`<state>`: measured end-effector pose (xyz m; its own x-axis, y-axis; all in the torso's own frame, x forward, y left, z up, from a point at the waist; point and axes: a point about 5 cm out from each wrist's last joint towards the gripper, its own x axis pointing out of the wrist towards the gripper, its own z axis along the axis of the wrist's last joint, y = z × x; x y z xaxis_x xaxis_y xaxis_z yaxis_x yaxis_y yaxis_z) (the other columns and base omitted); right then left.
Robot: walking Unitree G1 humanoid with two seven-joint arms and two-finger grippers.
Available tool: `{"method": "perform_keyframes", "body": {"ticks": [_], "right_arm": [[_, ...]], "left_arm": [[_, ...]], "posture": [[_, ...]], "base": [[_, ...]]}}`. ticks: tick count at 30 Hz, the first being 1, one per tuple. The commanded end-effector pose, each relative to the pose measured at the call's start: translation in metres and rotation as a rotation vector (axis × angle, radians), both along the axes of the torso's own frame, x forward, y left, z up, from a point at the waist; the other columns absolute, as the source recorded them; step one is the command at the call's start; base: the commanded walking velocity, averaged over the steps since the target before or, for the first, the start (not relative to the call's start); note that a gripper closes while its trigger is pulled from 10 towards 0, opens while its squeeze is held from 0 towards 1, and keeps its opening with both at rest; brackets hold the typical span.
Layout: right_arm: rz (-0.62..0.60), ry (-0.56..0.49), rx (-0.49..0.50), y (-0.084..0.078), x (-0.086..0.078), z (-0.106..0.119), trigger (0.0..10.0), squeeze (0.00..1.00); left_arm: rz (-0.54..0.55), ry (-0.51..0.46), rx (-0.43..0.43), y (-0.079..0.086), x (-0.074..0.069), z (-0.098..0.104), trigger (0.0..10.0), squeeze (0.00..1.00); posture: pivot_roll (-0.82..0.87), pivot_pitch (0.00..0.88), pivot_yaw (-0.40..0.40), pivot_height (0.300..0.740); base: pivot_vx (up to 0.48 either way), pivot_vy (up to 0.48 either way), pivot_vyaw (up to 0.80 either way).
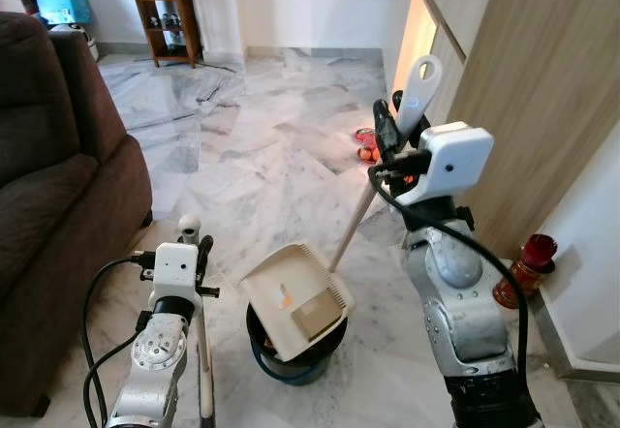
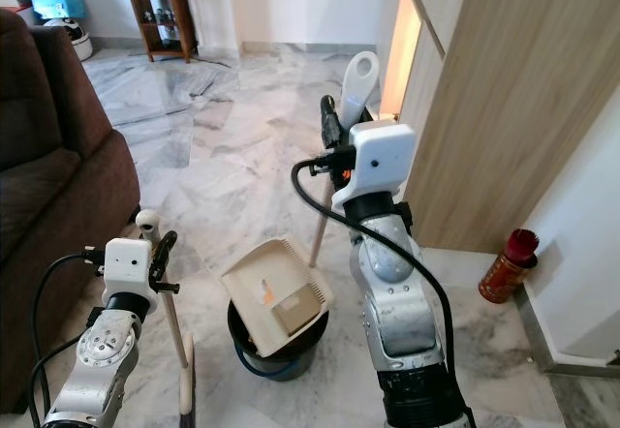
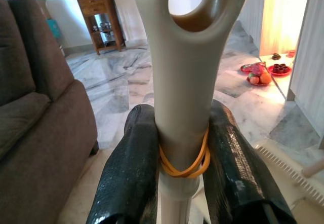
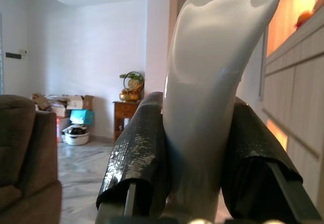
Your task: Sweep floor
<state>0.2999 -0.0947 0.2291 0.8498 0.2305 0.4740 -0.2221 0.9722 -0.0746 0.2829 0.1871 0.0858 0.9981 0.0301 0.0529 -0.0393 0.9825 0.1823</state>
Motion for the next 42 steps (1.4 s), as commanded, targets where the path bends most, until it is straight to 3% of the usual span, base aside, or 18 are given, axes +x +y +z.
{"method": "perform_keyframes", "body": {"ticks": [1, 9, 22, 28, 32, 42], "right_arm": [[0.011, -0.090, -0.004, 0.005, -0.006, 0.012, 10.0, 0.00], [0.011, -0.164, -0.076, 0.018, -0.016, 0.008, 10.0, 0.00], [0.166, -0.283, -0.116, 0.051, -0.039, 0.012, 10.0, 0.00], [0.157, -0.323, -0.116, 0.052, -0.040, 0.017, 10.0, 0.00], [0.164, -0.365, -0.168, 0.054, -0.042, 0.019, 10.0, 0.00], [0.185, -0.372, -0.195, 0.058, -0.043, 0.017, 10.0, 0.00]], "left_arm": [[-0.002, -0.043, 0.003, 0.000, 0.003, 0.008, 10.0, 0.00], [-0.004, -0.043, 0.000, 0.000, 0.002, 0.008, 10.0, 0.00], [-0.008, -0.044, 0.000, 0.000, 0.003, 0.008, 10.0, 0.00], [-0.008, -0.045, -0.002, -0.001, 0.003, 0.008, 10.0, 0.00], [-0.010, -0.046, -0.003, -0.001, 0.003, 0.008, 10.0, 0.00], [-0.016, -0.043, -0.004, -0.002, 0.003, 0.008, 10.0, 0.00]], "posture": [[0.16, 0.000, 0.016, 0.740], [0.16, 0.000, 0.015, 0.740], [0.16, 0.000, 0.018, 0.740], [0.16, 0.000, 0.017, 0.740], [0.16, 0.000, 0.018, 0.740], [0.16, 0.000, 0.020, 0.740]], "base": [[0.000, 0.000, 0.00], [0.000, 0.000, 0.00], [0.000, 0.000, 0.00], [0.000, 0.000, 0.00], [0.000, 0.000, 0.00], [0.000, 0.000, 0.00]]}}
